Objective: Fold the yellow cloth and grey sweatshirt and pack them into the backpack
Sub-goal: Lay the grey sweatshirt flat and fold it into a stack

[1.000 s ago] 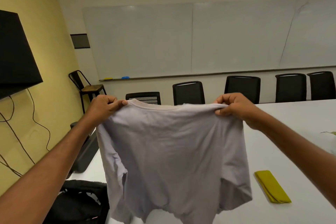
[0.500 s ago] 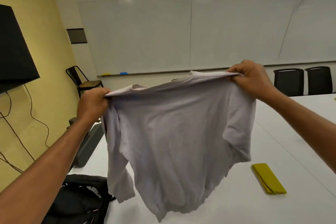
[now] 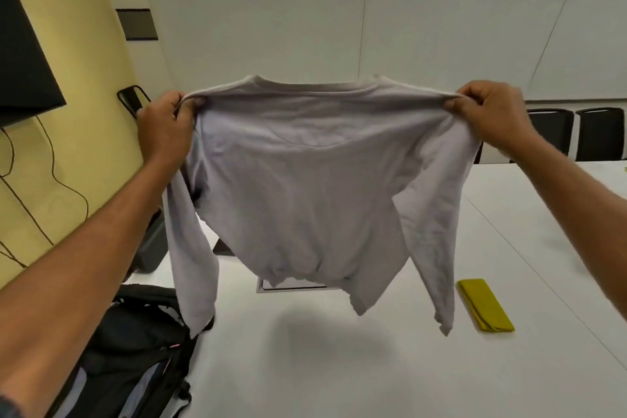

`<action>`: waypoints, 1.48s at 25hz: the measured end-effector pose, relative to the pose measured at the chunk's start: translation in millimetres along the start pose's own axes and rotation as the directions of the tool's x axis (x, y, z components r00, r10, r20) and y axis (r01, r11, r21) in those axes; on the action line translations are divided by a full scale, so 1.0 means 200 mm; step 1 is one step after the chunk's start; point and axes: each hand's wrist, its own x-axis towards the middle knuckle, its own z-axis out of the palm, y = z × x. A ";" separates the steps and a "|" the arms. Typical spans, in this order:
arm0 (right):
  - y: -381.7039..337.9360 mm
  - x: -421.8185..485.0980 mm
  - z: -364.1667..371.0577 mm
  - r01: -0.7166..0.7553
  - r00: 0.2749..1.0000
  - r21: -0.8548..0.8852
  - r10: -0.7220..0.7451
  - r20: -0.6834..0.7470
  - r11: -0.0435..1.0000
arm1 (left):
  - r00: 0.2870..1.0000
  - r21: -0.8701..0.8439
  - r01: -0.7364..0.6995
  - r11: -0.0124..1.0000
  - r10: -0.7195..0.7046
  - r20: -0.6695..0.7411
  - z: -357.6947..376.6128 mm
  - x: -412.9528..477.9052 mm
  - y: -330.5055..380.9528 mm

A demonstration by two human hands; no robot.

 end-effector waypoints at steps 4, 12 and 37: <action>0.13 -0.02 0.07 -0.083 0.996 0.098 0.080 0.038 0.992 | 0.998 0.023 -0.070 0.997 0.070 0.008 0.02 0.02 -0.03; 0.28 0.09 0.03 -0.201 0.955 0.054 0.184 0.232 0.978 | 0.989 -0.034 -0.118 0.992 0.121 0.088 0.05 0.06 0.08; 0.75 0.83 0.34 -0.510 0.860 0.115 0.506 0.069 0.852 | 0.521 -0.415 0.745 0.522 -0.066 0.851 0.59 -1.15 1.18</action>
